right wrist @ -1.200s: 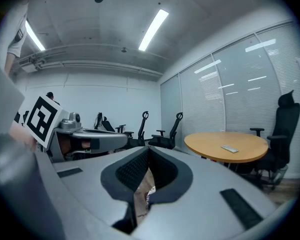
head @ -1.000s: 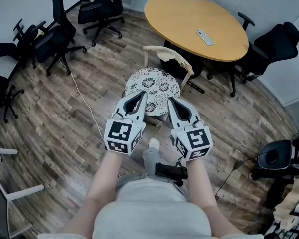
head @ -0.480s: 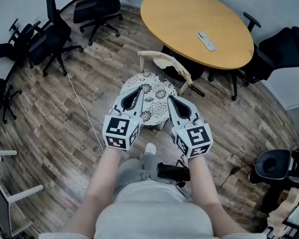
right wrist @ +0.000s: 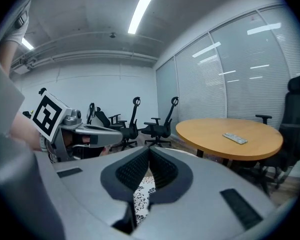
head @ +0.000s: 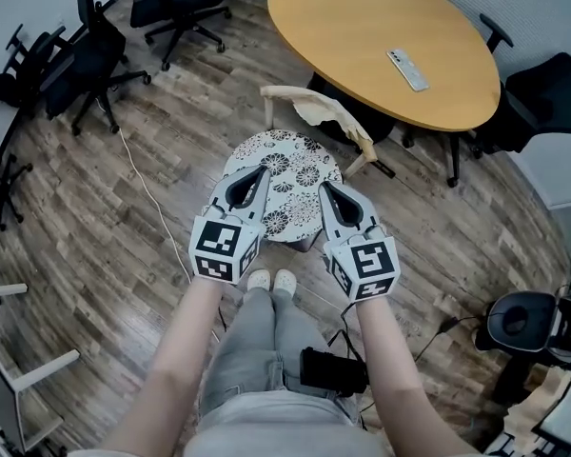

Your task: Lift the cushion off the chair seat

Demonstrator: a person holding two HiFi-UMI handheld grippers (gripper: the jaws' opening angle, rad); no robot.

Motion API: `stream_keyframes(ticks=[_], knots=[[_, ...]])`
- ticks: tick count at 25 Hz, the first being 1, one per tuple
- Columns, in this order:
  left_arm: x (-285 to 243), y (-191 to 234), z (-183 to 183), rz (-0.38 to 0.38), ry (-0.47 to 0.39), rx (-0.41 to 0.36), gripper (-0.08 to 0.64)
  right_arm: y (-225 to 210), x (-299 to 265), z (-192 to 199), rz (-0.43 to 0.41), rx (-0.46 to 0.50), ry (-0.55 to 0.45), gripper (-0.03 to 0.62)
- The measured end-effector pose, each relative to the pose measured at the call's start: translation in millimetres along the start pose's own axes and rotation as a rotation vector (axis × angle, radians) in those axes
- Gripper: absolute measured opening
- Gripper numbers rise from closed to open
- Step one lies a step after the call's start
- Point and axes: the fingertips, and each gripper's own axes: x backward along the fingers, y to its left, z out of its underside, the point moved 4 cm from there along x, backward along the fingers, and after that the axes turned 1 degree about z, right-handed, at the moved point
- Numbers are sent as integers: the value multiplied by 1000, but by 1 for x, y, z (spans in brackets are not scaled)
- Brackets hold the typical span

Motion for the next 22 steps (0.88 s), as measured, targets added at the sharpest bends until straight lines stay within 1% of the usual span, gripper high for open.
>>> stream_keyframes(ticks=[5,9,12,17,22], knots=[[-23,21,31,19,38,12,3,-14,-23,31,39,-32,9,25],[-44,36,68,41,77,3,3,-28,-39,72,80,-64,26,25],[-58,46,98,51,108,13,3,-37,-49,99,106,-71,48,25],[-75,57,139,53,140,41,3,-49,-62,131,131,-73,67,26],[-88,70,165,48,151,48,3,-55,-74,154,130,-72,78,26]])
